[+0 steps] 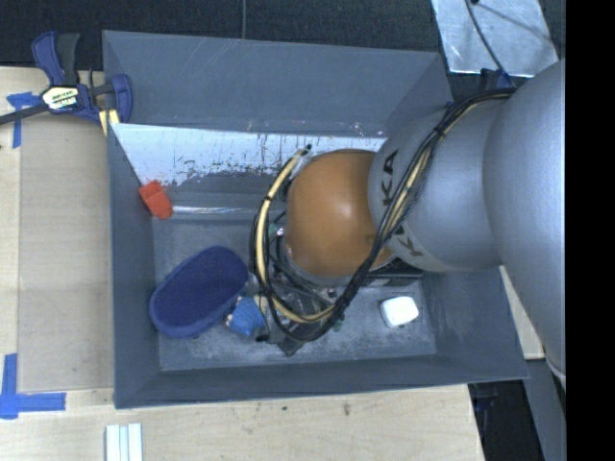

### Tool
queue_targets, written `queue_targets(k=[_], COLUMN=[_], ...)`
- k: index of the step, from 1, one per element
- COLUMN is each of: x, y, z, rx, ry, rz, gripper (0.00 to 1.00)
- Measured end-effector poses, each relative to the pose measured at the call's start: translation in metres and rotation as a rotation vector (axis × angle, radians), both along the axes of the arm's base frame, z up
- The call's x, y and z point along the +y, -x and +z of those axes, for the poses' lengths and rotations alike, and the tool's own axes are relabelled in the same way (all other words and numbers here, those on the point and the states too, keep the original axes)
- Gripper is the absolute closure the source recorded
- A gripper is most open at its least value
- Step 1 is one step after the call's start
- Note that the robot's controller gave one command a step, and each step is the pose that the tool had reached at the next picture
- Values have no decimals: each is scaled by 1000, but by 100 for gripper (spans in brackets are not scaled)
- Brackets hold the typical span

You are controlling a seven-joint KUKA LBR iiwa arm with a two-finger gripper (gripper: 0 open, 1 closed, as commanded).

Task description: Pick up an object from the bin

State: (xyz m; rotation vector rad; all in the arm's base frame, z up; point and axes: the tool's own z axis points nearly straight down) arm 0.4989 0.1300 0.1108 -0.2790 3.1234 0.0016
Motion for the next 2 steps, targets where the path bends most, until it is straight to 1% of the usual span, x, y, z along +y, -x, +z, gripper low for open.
queue_targets(k=[1, 2], x=[0, 0], y=[-1, -3], z=[28, 71], rx=[0, -1], ry=[0, 0], rz=[-2, -4], gripper=[100, 100])
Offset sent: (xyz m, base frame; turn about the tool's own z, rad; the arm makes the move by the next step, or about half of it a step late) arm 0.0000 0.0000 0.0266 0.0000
